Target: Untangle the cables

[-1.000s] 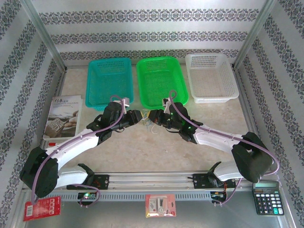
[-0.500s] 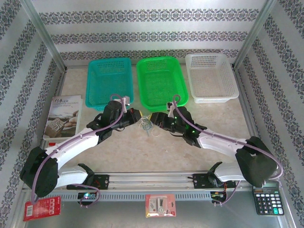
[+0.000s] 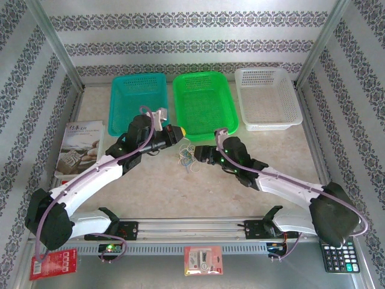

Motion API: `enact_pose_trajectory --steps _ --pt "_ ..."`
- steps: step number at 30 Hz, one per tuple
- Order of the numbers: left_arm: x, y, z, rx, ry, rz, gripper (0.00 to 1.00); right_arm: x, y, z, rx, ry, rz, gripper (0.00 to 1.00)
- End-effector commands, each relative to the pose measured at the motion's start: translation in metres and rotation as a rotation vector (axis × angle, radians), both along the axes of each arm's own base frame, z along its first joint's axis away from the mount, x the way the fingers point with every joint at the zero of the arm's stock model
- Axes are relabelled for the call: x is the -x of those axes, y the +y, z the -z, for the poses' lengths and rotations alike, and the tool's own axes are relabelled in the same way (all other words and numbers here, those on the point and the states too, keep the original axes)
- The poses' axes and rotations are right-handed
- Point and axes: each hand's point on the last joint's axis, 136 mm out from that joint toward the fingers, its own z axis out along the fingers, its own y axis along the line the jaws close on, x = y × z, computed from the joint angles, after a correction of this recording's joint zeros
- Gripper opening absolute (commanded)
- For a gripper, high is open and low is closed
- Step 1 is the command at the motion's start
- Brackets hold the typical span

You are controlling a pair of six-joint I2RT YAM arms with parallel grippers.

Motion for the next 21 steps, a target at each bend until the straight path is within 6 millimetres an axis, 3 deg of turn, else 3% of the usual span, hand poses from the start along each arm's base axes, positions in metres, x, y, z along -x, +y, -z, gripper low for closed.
enact_pose_trajectory --steps 1,5,10,15,21 --pt "0.007 -0.006 -0.029 0.051 -0.017 0.036 0.0 -0.018 0.018 -0.024 0.031 -0.142 -0.029 0.7" --pt "0.009 -0.008 -0.044 0.082 -0.022 0.041 0.0 -0.035 0.035 -0.024 0.033 -0.165 -0.02 0.69" --pt "0.011 -0.01 -0.072 0.15 -0.046 0.048 0.0 -0.049 0.039 0.003 0.043 -0.131 0.028 0.6" --pt "0.013 -0.008 -0.116 0.167 -0.125 0.051 0.0 -0.044 0.028 0.033 0.039 -0.081 0.082 0.45" --pt "0.01 -0.002 -0.17 0.162 -0.241 0.037 0.0 -0.036 0.018 0.06 0.056 -0.031 0.121 0.41"
